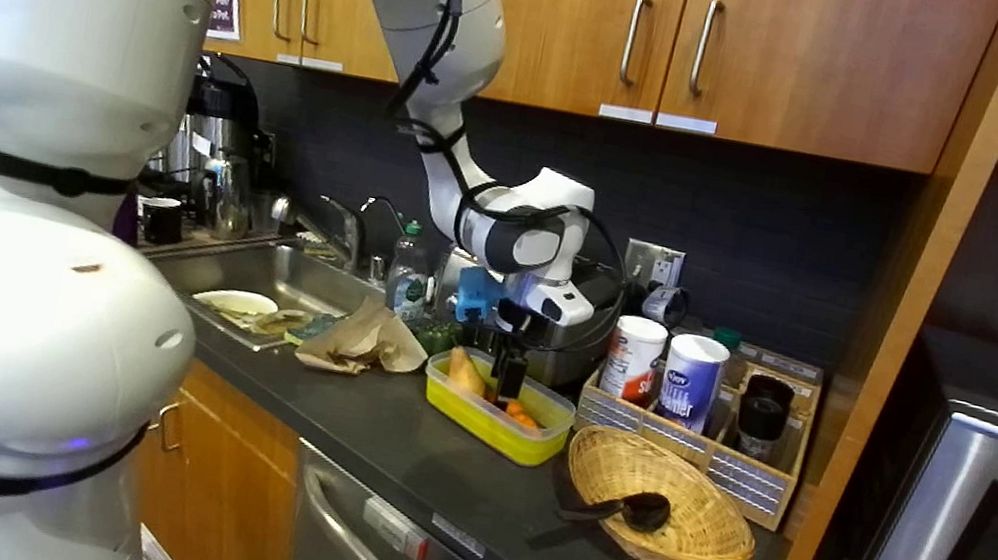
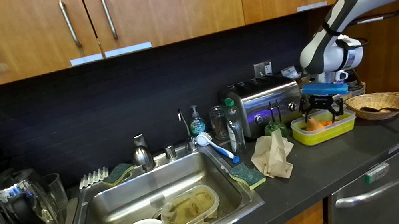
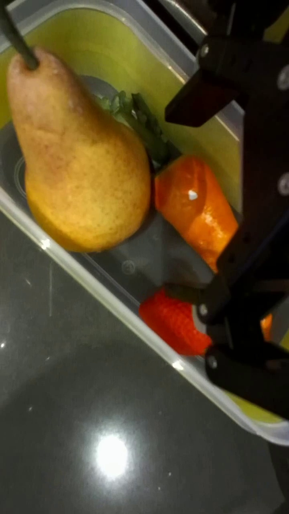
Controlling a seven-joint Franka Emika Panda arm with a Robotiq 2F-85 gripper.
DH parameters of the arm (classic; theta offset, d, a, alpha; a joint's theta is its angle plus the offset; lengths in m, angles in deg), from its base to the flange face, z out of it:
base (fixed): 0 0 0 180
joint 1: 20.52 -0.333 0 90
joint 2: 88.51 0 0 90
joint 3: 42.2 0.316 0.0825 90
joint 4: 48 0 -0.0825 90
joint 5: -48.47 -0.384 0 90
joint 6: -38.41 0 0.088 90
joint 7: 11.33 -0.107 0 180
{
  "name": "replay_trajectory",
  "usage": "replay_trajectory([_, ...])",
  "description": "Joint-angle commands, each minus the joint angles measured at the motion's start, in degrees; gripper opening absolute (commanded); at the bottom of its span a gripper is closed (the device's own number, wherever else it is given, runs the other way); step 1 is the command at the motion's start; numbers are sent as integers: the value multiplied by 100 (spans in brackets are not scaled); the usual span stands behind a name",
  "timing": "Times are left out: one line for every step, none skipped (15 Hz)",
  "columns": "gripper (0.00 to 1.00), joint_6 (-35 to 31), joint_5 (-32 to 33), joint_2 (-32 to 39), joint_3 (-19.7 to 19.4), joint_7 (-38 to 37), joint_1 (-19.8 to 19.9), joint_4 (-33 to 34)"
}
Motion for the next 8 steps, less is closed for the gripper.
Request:
replay_trajectory([100,-143,-199,-215,46,-69,7,-226])
replay_trajectory([100,-153,-237,-244,48,-93,0,-258])
replay_trajectory([100,-166,-286,-271,53,-113,-2,-287])
replay_trajectory([100,-159,-330,-288,59,-131,-1,-307])
replay_trajectory([100,-164,-383,-296,63,-148,1,-319])
replay_trajectory([100,-171,-410,-304,61,-184,-2,-336])
replay_trajectory([100,-171,-452,-318,60,-230,-3,-361])
replay_trajectory([100,-177,-492,-330,61,-270,-2,-383])
